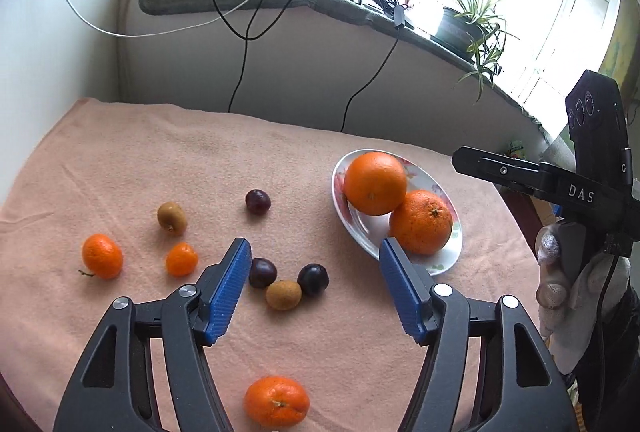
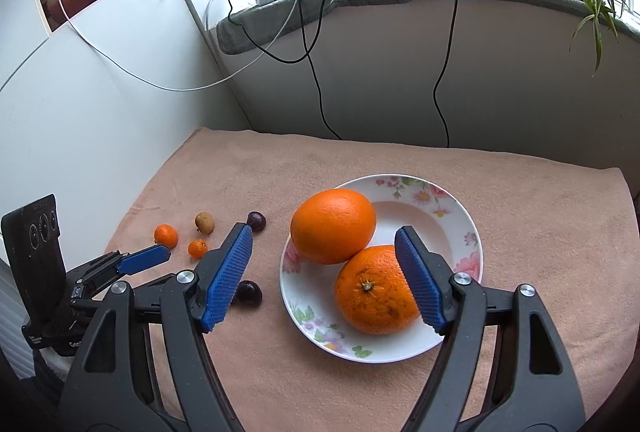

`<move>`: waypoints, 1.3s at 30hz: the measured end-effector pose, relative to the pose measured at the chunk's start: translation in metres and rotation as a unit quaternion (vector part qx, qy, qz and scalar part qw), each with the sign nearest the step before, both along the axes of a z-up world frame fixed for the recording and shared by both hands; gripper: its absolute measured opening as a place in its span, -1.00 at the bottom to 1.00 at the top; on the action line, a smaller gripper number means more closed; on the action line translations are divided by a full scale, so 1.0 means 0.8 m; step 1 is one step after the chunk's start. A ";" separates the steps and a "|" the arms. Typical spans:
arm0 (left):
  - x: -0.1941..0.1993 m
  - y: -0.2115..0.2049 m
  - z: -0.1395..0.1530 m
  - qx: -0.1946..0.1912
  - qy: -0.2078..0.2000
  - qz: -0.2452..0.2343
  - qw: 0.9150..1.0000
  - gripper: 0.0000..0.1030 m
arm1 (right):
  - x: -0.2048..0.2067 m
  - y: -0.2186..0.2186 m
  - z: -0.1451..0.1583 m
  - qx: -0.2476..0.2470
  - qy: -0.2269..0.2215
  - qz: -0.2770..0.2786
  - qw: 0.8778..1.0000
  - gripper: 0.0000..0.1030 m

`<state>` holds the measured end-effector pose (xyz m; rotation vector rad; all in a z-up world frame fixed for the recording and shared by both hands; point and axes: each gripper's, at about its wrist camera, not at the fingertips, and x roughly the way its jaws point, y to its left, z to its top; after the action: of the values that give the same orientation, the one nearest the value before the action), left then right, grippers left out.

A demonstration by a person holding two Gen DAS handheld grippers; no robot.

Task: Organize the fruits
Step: 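Withdraw the open right gripper from the plate toward the dark plums, then grasp a dark plum with the right gripper while the left gripper grasps a small tangerine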

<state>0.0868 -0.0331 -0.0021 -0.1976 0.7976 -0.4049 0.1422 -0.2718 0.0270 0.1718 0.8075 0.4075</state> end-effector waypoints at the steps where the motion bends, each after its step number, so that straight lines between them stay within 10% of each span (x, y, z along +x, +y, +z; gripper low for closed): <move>1: -0.003 0.003 0.000 -0.001 -0.002 0.004 1.000 0.33 | -0.007 0.000 0.001 0.002 -0.004 -0.002 1.000 0.49; 22: -0.098 0.056 -0.044 0.016 0.008 0.040 0.999 0.33 | -0.114 0.066 -0.027 -0.016 -0.035 0.040 0.998 0.69; 39: -0.098 0.030 -0.074 0.016 0.033 0.007 0.999 0.28 | -0.078 0.104 -0.088 -0.032 0.028 0.052 0.998 -0.18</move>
<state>0.0084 -0.0091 -0.0613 -0.1867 0.8663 -0.3727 0.0799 -0.1883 -0.0434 0.0810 0.8853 0.4763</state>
